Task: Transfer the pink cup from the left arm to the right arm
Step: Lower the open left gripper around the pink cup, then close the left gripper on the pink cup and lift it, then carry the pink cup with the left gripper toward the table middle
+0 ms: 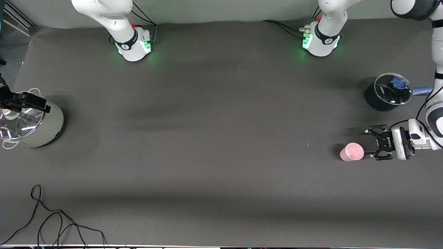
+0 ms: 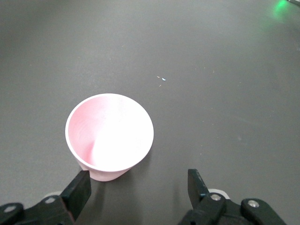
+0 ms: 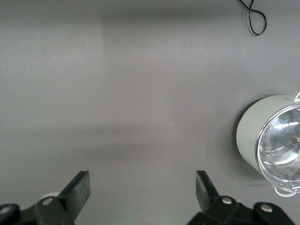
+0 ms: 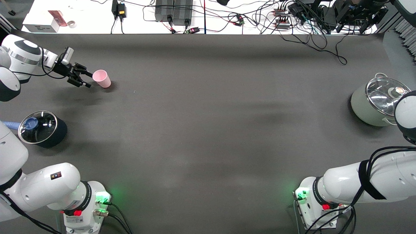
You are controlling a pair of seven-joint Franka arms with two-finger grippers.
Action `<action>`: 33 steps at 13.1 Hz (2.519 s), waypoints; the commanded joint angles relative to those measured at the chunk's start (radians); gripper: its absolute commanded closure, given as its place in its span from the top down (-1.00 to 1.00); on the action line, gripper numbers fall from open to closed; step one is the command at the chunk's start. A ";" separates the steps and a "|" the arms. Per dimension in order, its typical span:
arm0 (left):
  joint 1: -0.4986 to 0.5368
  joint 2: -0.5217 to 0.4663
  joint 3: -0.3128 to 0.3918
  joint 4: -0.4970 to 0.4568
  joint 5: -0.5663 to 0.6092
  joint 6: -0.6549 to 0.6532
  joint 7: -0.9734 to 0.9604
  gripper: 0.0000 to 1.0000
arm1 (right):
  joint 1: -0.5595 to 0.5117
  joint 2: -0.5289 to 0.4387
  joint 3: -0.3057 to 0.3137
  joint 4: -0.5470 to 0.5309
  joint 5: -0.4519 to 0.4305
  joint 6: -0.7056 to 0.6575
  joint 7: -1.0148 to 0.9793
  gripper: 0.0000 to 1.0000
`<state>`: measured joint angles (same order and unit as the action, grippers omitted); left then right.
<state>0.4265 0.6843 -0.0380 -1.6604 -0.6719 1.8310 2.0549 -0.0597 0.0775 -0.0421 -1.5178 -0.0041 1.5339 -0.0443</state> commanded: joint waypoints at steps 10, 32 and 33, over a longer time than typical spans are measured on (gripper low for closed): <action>0.014 0.092 -0.014 0.108 -0.078 -0.021 0.192 0.89 | 0.004 0.002 0.004 0.015 -0.014 -0.011 0.021 1.00; -0.155 0.107 -0.247 0.281 -0.130 0.117 -0.284 -1.00 | 0.004 0.004 0.004 0.015 -0.013 -0.012 0.021 1.00; -0.191 0.107 -0.264 0.298 -0.130 0.158 -0.344 -1.00 | 0.004 0.004 0.004 0.015 -0.013 -0.012 0.021 1.00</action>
<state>0.3011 0.7899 -0.2987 -1.4025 -0.7912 1.9378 1.8130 -0.0594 0.0787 -0.0415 -1.5179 -0.0041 1.5337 -0.0439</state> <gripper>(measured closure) 0.348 0.000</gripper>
